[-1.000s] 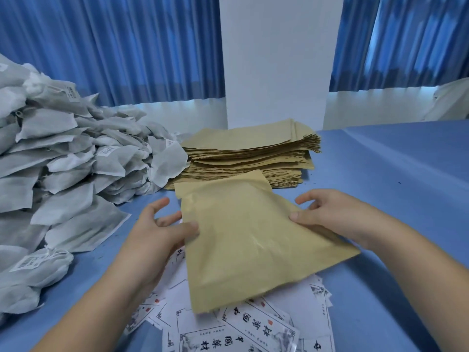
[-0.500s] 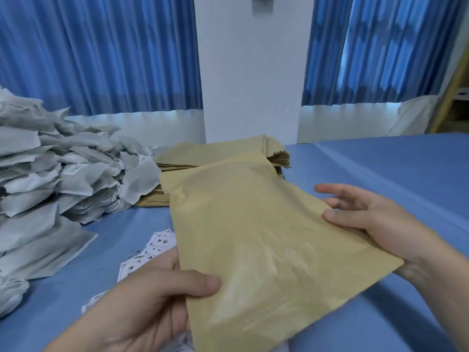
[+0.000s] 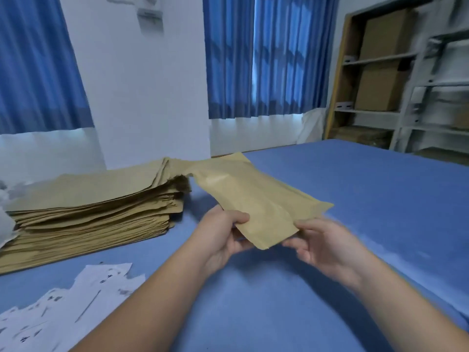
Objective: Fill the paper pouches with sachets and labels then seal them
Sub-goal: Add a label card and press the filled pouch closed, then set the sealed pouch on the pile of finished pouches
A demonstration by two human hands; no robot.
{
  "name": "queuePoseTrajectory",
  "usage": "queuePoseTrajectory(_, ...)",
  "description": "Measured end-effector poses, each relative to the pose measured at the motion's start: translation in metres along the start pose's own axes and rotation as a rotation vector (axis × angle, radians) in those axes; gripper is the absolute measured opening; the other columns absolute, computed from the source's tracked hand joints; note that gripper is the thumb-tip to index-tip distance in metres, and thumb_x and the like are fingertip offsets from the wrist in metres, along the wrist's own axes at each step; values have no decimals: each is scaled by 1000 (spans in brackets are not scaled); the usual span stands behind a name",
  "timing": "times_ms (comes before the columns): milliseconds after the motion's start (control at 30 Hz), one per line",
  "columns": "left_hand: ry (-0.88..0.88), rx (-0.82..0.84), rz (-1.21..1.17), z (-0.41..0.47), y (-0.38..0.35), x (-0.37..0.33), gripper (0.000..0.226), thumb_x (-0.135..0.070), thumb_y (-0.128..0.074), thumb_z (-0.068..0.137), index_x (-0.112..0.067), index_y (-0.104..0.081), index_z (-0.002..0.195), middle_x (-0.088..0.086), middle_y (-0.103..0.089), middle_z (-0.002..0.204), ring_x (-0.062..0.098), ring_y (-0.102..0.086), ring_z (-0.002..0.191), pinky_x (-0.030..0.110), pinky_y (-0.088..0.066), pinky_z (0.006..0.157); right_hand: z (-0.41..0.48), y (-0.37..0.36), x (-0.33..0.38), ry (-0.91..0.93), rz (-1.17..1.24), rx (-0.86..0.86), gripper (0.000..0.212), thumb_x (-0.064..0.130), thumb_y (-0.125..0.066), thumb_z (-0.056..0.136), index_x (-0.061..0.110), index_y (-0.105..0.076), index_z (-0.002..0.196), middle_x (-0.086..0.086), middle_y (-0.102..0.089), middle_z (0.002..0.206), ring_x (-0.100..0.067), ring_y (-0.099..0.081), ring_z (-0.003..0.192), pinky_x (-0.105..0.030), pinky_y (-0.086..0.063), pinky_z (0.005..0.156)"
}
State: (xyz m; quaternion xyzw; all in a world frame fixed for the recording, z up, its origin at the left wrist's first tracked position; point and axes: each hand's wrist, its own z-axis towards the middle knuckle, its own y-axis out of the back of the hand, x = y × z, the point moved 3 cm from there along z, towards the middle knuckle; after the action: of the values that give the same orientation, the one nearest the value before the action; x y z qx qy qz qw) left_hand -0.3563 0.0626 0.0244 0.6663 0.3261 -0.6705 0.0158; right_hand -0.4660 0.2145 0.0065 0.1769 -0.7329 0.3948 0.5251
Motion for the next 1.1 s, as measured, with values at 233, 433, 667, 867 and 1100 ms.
queuePoseTrajectory(233,63,171,3,84,-66,32,30,7,-50,85,-4,-59,112,13,-72,88,28,-71,75,31,-56,58,31,54,35,268,67,-274,30,-9,-35,87,13,-53,97,0,-64,63,-11,-48,38,-18,-33,33)
queuePoseTrajectory(433,-69,73,-117,161,-105,-3,76,5,-56,91,-20,-17,151,11,-65,110,22,-72,85,35,-59,70,87,85,94,449,286,-303,36,-13,-40,92,8,-50,120,-10,-67,90,-18,-69,68,-24,-57,59)
queuePoseTrajectory(667,105,-87,23,171,-87,10,22,-13,-51,96,-7,-49,117,14,-53,122,32,-67,93,40,-55,79,138,116,95,316,364,-459,22,-2,-41,98,-4,-44,120,-26,-53,121,-30,-65,84,-29,-60,60)
queuePoseTrajectory(867,80,-173,154,135,-43,-4,7,-18,-52,96,-14,-56,91,4,-62,96,20,-67,74,30,-51,65,144,74,51,166,184,-453,6,6,-49,95,2,-53,99,-12,-58,81,-24,-62,66,-29,-50,58)
queuePoseTrajectory(1100,-31,-260,280,63,29,-50,8,-21,-53,95,-18,-60,99,2,-62,91,16,-64,66,26,-46,62,138,-46,4,61,197,-226,7,12,-54,92,9,-60,92,-5,-58,74,-20,-61,60,-27,-48,54)
